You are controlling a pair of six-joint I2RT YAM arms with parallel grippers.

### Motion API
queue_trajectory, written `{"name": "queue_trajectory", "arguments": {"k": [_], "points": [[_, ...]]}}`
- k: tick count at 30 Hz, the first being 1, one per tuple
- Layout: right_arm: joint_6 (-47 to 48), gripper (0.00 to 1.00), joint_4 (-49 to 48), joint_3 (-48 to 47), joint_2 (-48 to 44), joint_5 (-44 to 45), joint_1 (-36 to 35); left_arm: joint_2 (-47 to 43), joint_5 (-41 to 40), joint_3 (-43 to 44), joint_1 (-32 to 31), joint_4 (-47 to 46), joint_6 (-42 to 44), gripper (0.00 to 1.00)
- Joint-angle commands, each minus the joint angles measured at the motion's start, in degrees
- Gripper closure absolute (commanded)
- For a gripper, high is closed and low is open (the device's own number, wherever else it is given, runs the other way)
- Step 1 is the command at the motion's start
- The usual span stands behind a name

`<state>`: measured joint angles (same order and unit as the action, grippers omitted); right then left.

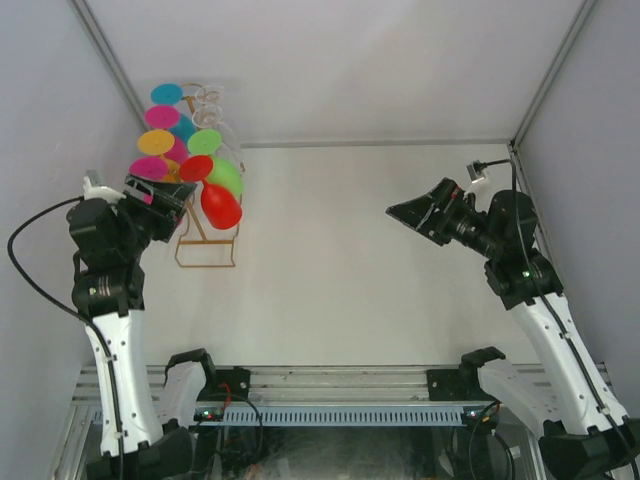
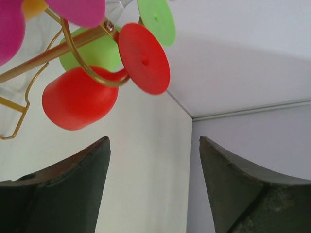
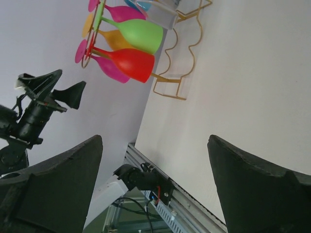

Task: Take the wine glass off the wine glass rack
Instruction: Pick up the wine glass from the wine rack.

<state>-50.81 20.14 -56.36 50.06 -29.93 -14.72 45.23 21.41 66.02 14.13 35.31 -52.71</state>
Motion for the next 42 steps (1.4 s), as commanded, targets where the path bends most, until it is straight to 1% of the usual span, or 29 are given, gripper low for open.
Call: {"name": "queue_trajectory", "arguments": {"k": [1, 6, 11, 19, 28, 37, 42], "points": [[-2.3, 0.12, -0.9, 0.1, -4.2, 2.4, -0.4, 3.7, -0.1, 4.7, 0.9, -4.6, -6.7, 0.27], [-2.5, 0.12, 0.6, 0.2, -6.7, 4.0, -0.5, 6.5, -1.6, 4.6, 1.0, -7.2, -9.5, 0.40], [-3.1, 0.12, 1.5, 0.4, -7.5, 5.2, -0.5, 6.7, -4.4, 4.1, 1.0, -7.4, -10.0, 0.44], [-3.7, 0.12, 1.9, 0.4, -8.1, 6.4, -0.5, 7.3, -6.0, 2.9, 1.0, -7.3, -10.7, 0.45], [-3.8, 0.11, 3.8, 0.3, -9.5, 9.7, -0.5, 8.6, -6.9, 2.4, 0.0, -7.4, -11.0, 0.50], [-4.9, 0.11, 4.8, 1.0, -10.0, 12.4, -0.4, 9.1, -9.2, 1.4, -2.8, -7.4, -12.3, 0.46], [-5.3, 0.11, 5.4, 1.3, -10.7, 13.5, 0.1, 9.7, -10.1, 1.0, -3.9, -7.6, -13.0, 0.46]]}}
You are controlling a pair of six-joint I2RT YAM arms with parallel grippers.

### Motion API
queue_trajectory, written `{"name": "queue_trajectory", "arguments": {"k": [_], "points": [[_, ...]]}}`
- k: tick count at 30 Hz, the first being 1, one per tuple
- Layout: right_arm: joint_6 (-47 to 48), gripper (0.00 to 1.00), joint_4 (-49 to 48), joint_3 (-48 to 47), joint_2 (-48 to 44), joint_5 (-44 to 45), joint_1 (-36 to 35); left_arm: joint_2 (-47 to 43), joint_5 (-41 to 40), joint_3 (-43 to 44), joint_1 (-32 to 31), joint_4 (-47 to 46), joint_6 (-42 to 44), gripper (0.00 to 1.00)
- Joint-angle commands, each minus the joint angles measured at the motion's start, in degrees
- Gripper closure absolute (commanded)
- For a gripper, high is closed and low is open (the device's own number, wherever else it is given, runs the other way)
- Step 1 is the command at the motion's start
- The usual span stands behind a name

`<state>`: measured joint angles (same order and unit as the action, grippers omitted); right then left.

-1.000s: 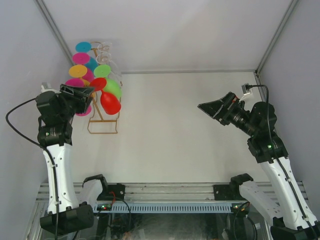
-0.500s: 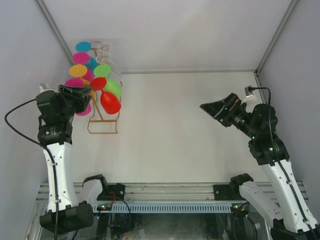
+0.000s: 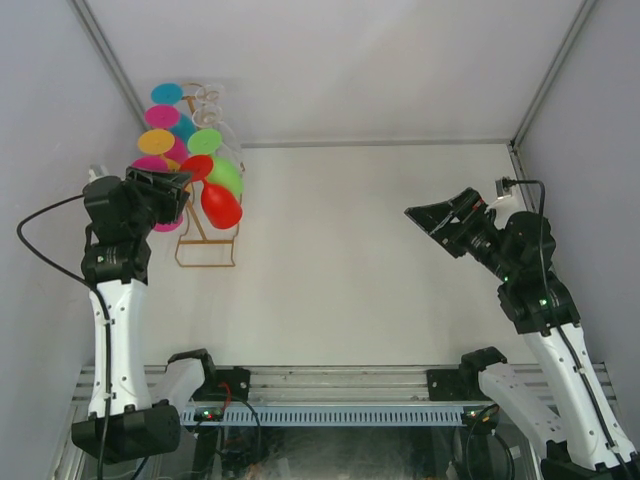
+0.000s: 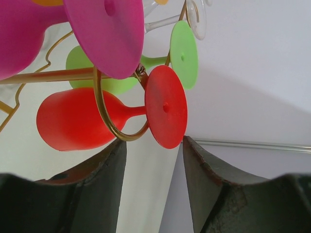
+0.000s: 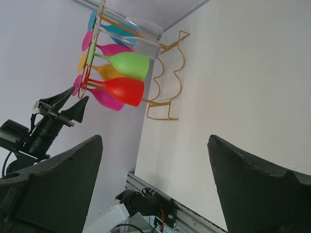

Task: Take the wine glass off the wine glass rack
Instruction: Pick up the wine glass from the wine rack.

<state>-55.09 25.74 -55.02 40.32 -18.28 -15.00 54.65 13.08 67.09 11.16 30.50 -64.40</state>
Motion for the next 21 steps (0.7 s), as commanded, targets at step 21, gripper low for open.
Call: {"name": "queue_trajectory", "arguments": {"k": [21], "points": [[-3.2, 0.11, 2.9, 1.1, -5.0, 3.2, 6.6, -1.5, -4.3, -4.5, -3.1, -4.9, -5.0, 0.70]]}}
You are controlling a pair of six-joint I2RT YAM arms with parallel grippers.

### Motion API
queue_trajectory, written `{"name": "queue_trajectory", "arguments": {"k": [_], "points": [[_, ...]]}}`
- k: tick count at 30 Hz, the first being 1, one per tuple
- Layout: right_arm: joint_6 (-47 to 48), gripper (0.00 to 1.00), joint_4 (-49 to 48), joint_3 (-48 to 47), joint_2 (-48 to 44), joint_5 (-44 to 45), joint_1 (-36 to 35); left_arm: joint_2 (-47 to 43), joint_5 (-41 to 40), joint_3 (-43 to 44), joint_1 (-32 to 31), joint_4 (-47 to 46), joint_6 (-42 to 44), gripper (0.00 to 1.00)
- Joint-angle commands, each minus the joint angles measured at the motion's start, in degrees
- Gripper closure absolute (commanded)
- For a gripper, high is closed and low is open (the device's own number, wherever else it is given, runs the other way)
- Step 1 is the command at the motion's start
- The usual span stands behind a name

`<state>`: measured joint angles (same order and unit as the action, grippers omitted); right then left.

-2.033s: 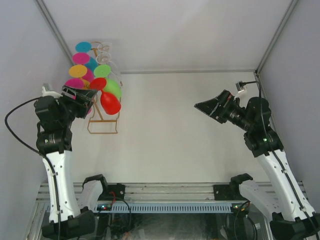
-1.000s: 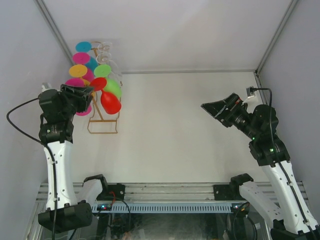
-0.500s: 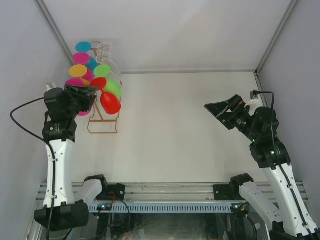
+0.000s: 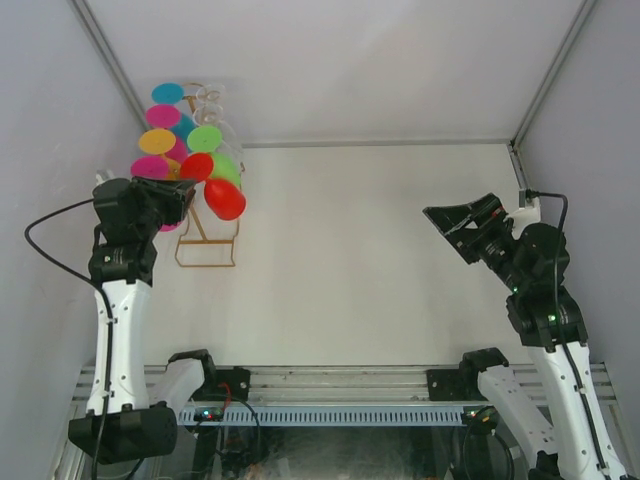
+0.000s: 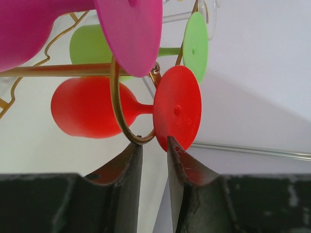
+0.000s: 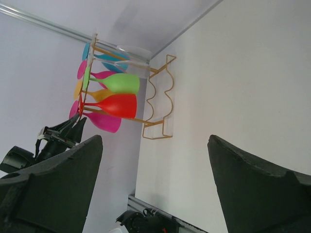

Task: Take the wine glass off the wine glass rack
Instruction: Pick up the wine glass from the wine rack.

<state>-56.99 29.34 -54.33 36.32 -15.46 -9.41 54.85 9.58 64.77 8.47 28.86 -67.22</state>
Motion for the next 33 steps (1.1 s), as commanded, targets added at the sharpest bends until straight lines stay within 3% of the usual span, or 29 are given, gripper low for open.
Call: {"name": "queue_trajectory", "arguments": {"k": [1, 8, 11, 19, 33], "points": [[-1.3, 0.11, -0.7, 0.4, -1.1, 0.3, 1.1, -1.8, -0.9, -2.5, -0.5, -3.8, -2.7, 0.73], [-1.7, 0.11, 0.0, 0.5, -2.2, 0.6, 2.2, -3.7, -2.2, -4.8, -1.0, -6.0, -7.6, 0.77], [-1.7, 0.11, 0.3, 0.5, -2.4, 0.7, 2.7, -4.2, -2.9, -5.6, -1.0, -6.9, -9.1, 0.87], [-2.0, 0.11, 1.1, 1.2, -3.5, 1.6, 3.5, -4.6, -2.0, -7.3, -1.1, -9.3, -12.7, 0.95], [-3.3, 0.11, 2.6, 1.9, -3.9, 3.7, 5.3, -5.8, -1.4, -8.8, -1.2, -12.6, -18.3, 1.00]]}}
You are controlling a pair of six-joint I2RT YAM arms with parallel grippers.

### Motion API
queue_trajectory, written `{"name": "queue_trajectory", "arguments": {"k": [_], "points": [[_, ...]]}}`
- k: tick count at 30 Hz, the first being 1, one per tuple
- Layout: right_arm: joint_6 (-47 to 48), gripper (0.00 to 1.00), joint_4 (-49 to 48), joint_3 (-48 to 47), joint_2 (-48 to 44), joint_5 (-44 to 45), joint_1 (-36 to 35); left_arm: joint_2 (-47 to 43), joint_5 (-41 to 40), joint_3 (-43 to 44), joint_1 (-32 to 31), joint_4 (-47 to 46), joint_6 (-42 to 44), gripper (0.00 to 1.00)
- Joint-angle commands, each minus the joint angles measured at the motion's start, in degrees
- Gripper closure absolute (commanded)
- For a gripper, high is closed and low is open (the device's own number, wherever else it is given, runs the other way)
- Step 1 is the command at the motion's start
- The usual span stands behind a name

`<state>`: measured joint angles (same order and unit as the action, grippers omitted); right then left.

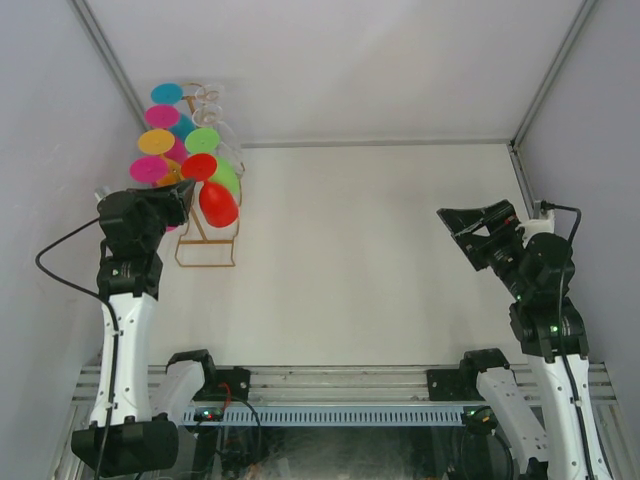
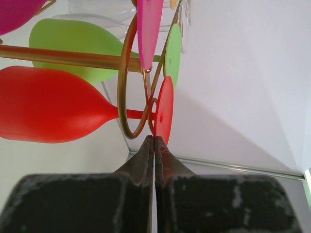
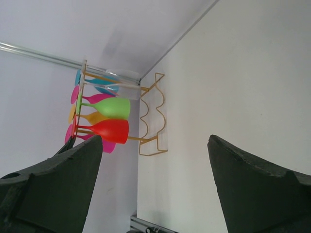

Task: Take the wine glass off the wine glass rack
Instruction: Pick up the wine glass from the wine rack.

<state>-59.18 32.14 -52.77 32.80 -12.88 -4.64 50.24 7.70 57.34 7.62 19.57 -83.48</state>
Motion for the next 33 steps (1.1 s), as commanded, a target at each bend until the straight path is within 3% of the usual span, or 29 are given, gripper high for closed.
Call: {"name": "queue_trajectory", "arguments": {"k": [1, 18, 33], "points": [[-1.1, 0.11, -0.2, 0.4, -0.4, 1.2, 0.6, -1.3, 0.7, -1.6, -0.4, -3.7, -2.6, 1.00], [-1.4, 0.11, 1.0, 0.5, -0.6, 2.1, 1.5, -2.1, 2.2, -3.5, -0.4, -11.1, -6.7, 1.00], [-2.1, 0.11, 1.2, 0.4, -0.5, 2.1, 1.8, -2.0, 4.4, -4.0, -1.9, -10.5, -6.3, 1.00]]}}
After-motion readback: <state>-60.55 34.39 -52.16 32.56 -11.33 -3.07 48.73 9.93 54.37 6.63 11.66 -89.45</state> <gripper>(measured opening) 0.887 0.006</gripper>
